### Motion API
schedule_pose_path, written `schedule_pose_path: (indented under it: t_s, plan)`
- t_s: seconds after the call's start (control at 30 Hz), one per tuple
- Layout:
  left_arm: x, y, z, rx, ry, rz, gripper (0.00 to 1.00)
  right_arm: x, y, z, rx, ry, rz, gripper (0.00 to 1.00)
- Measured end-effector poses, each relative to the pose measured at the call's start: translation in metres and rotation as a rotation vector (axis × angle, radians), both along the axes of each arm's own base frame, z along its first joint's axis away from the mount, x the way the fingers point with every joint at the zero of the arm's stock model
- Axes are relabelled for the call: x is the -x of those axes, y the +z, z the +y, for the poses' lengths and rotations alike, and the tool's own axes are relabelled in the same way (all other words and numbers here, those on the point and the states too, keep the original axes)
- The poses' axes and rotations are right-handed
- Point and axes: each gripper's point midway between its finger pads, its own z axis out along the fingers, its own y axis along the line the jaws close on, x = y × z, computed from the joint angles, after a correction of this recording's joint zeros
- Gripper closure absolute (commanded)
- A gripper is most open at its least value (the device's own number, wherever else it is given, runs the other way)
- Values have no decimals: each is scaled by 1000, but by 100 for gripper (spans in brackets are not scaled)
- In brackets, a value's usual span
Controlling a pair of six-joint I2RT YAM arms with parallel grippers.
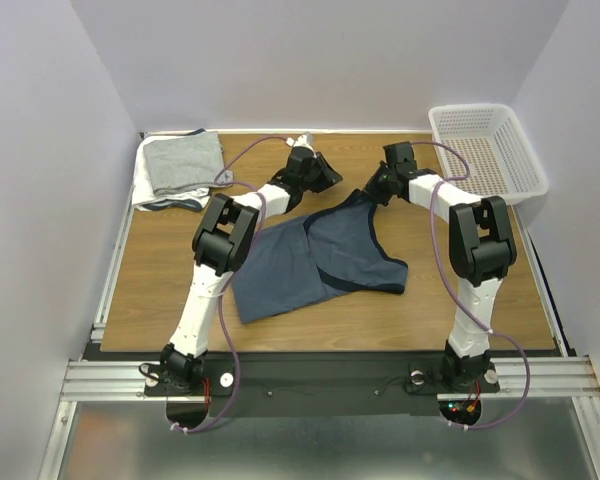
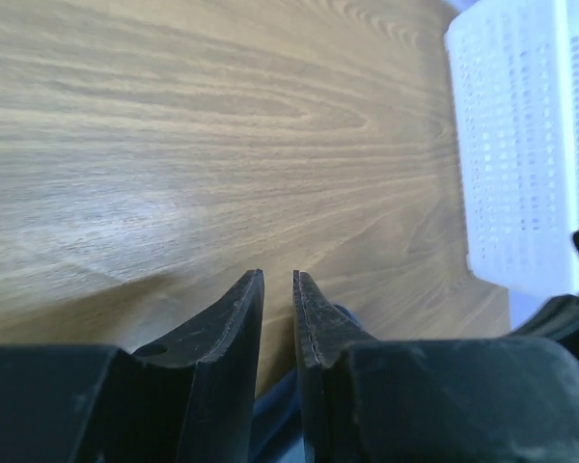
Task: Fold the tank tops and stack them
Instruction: Fold the tank top
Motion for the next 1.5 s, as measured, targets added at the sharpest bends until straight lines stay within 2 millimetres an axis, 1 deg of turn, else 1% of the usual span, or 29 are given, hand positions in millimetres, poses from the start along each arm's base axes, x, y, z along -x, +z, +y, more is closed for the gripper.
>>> schedule_pose_path:
  t_s: [0.17, 0.2, 0.33, 0.57, 0.63, 0.7, 0.73, 0.83, 0.93, 1.2, 1.27, 1.3, 1.33, 1.4, 1.43, 1.5]
  plan:
    - [6, -32, -15, -19, -54, 56, 70, 7, -11, -2, 17, -5, 23, 100]
    - [7, -35, -18, -14, -65, 58, 70, 8, -13, -3, 20, -6, 27, 100]
    - [9, -28, -32, -4, -109, 47, 70, 11, -19, -6, 34, -17, 39, 100]
    - [31, -27, -56, -2, -192, 47, 70, 8, -23, -12, 55, -37, 37, 100]
    - [35, -27, -60, 0, -209, 48, 71, 5, -27, -13, 57, -38, 41, 100]
    - [39, -26, -63, 5, -226, 48, 71, 3, -36, -15, 61, -43, 55, 100]
    - [41, -26, -65, 7, -232, 50, 71, 3, -40, -16, 59, -47, 63, 100]
    - [44, -28, -66, 12, -238, 45, 71, 1, -40, -22, 58, -57, 63, 100]
    - [47, -36, -65, 14, -239, 50, 71, 0, -40, -26, 58, -65, 64, 100]
    - [55, -36, -63, 5, -235, 45, 72, 0, -37, -30, 62, -69, 49, 98]
    - [58, -36, -62, 1, -233, 45, 72, 3, -35, -31, 63, -68, 47, 95]
    - [59, -36, -62, -3, -229, 44, 72, 4, -33, -31, 65, -68, 43, 91]
    - [60, -36, -62, -4, -231, 44, 72, 5, -32, -32, 66, -69, 43, 91]
    - [61, -35, -61, -10, -226, 42, 72, 8, -27, -33, 67, -71, 34, 84]
    - [60, -35, -61, -12, -224, 39, 72, 9, -24, -34, 68, -73, 29, 74]
    - [60, -35, -60, -16, -222, 36, 72, 9, -18, -35, 73, -74, 15, 65]
